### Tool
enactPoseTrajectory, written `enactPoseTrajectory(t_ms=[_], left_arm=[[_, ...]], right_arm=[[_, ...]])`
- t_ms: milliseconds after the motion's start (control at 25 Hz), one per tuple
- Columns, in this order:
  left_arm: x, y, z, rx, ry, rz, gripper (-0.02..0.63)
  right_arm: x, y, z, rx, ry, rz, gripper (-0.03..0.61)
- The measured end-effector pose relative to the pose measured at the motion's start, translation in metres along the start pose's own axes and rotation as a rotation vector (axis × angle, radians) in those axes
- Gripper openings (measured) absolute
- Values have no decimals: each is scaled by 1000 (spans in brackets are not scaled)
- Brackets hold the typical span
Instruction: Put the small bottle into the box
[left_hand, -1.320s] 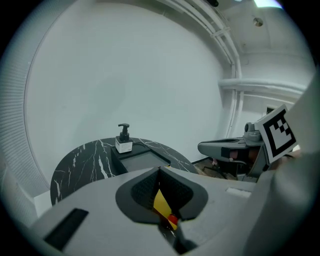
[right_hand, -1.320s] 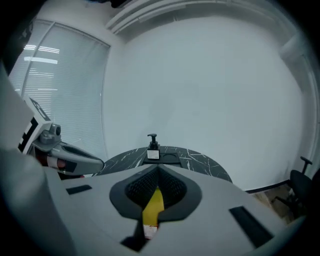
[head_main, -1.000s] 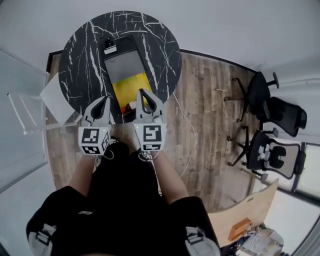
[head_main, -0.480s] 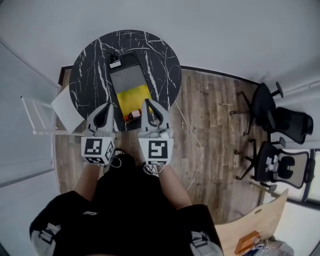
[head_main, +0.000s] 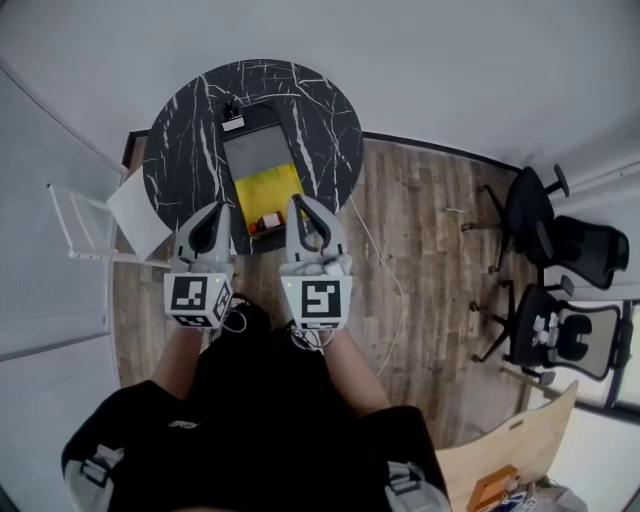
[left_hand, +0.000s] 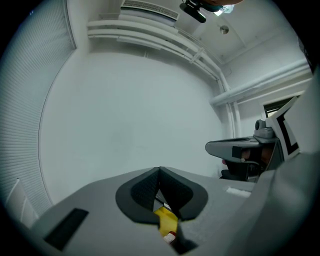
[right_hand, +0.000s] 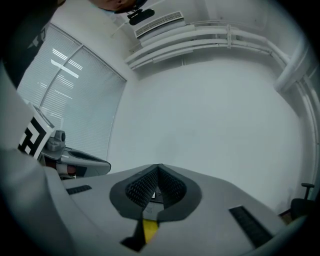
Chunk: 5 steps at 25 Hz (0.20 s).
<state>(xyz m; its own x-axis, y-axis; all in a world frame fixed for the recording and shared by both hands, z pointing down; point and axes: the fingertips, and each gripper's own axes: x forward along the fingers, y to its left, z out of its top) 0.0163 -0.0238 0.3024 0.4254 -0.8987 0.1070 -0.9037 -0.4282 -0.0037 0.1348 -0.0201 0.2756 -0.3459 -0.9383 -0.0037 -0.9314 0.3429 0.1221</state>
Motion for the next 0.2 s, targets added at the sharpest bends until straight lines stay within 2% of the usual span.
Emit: enactPoseTrajectory(t_ms=[200], left_arm=[[-9, -12, 2, -9, -3, 3, 0]], right_arm=[[-10, 0, 6, -14, -6, 14, -5]])
